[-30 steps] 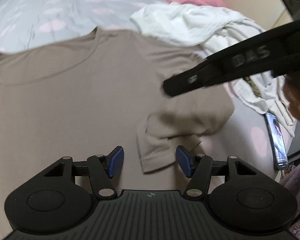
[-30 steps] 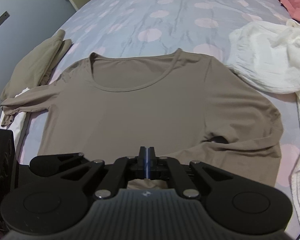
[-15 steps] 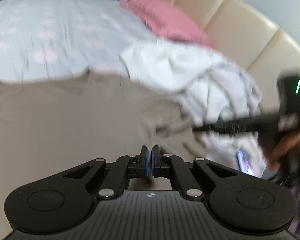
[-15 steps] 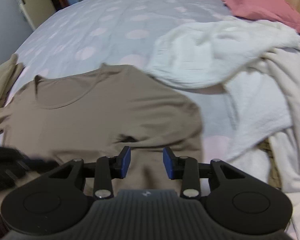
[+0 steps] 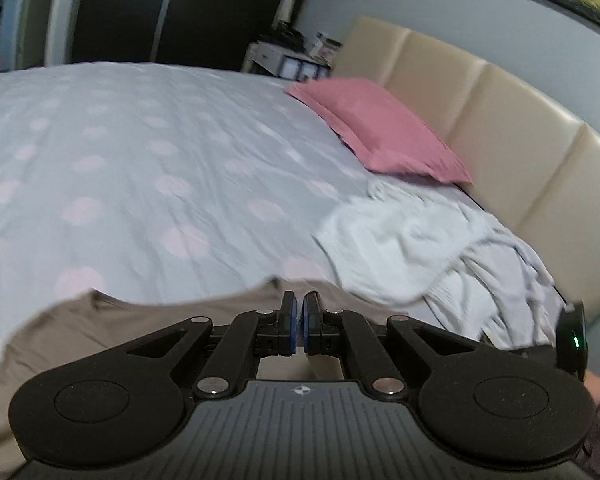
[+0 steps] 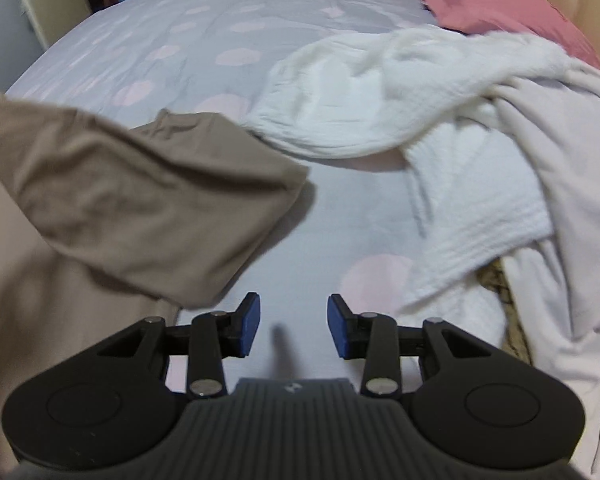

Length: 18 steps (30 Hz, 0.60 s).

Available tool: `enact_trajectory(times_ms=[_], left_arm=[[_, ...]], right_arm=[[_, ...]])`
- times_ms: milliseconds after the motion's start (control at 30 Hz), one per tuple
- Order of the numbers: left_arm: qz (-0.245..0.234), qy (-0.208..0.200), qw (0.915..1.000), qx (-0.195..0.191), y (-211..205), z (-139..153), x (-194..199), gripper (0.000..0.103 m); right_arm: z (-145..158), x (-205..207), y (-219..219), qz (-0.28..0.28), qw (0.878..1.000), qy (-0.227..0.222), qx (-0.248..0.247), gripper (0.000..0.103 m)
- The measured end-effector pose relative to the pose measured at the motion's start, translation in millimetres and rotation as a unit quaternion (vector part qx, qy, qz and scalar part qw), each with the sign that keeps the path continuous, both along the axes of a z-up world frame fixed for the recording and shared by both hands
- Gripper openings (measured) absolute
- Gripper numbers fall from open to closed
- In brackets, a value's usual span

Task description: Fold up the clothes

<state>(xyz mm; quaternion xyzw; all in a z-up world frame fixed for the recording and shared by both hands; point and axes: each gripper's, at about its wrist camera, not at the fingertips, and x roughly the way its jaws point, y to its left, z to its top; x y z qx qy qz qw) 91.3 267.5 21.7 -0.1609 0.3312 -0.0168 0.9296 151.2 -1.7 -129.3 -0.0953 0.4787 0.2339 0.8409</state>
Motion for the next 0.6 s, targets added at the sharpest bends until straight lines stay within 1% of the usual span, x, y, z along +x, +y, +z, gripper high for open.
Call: enact_trajectory(times_ms=[133, 233, 367, 600], left_arm=[[0.042, -0.010, 0.9989, -0.018, 31, 1, -4, 0.001], [0.064, -0.011, 0.9975, -0.028, 49, -1, -8, 0.001], [0.086, -0.016, 0.9956, -0.035, 67, 0, -15, 0.001], [0.105, -0.013, 0.9935, -0.042, 83, -3, -20, 0.001]], right_arm=[[-3, -6, 20, 0.038, 0.999, -0.006, 0.004, 0.040], [-4, -11, 39, 0.064, 0.998, -0.013, 0.009, 0.040], [-12, -15, 67, 0.101, 0.995, -0.023, -0.006, 0.040], [-19, -7, 103, 0.119, 0.992, -0.041, -0.021, 0.040]])
